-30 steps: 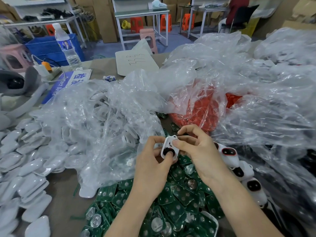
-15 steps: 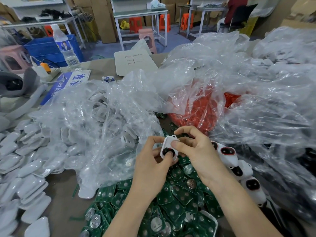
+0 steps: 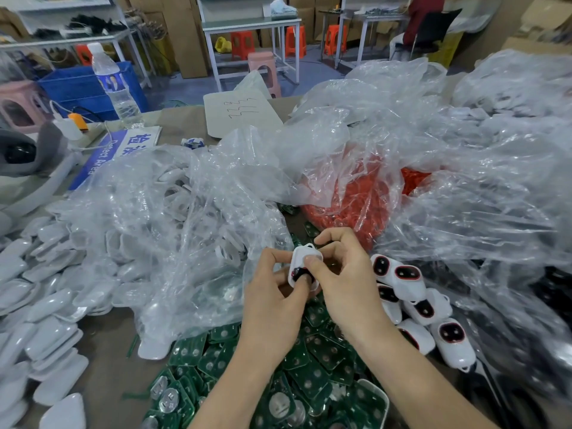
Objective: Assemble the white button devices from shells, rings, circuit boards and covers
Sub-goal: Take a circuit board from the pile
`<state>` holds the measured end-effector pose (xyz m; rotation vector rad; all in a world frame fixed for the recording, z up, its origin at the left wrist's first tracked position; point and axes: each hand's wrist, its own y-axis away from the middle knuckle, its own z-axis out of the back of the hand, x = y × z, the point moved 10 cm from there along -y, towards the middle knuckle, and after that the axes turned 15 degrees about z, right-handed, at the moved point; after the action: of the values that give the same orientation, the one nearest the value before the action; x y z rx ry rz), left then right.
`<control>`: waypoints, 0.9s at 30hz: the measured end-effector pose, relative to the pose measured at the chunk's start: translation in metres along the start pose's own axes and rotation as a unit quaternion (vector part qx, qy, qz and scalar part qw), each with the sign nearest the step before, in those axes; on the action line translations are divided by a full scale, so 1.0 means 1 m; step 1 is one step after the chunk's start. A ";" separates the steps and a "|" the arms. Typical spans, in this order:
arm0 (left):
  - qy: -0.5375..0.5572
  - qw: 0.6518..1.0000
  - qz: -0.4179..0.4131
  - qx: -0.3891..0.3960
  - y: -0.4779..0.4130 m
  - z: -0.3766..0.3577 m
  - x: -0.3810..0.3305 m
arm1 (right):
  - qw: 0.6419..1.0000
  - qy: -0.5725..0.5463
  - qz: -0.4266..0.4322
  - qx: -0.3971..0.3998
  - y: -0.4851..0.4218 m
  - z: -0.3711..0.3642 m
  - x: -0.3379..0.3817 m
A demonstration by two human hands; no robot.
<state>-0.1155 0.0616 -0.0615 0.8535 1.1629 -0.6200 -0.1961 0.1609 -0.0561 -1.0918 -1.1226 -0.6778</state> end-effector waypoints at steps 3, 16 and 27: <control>0.004 1.000 0.003 0.003 -0.002 -0.001 0.002 | 1.000 0.005 -0.012 0.006 -0.001 0.000 -0.002; 0.065 0.997 0.021 0.037 -0.005 -0.005 0.004 | 0.992 0.097 -0.005 0.075 -0.006 0.012 0.007; 0.100 0.987 0.087 0.095 -0.008 -0.006 0.011 | 0.959 0.129 -0.095 0.233 -0.031 0.010 0.016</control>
<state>-0.1222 0.0625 -0.0745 1.1884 1.2059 -0.5137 -0.2214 0.1604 -0.0297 -0.4837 -1.0946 -0.6398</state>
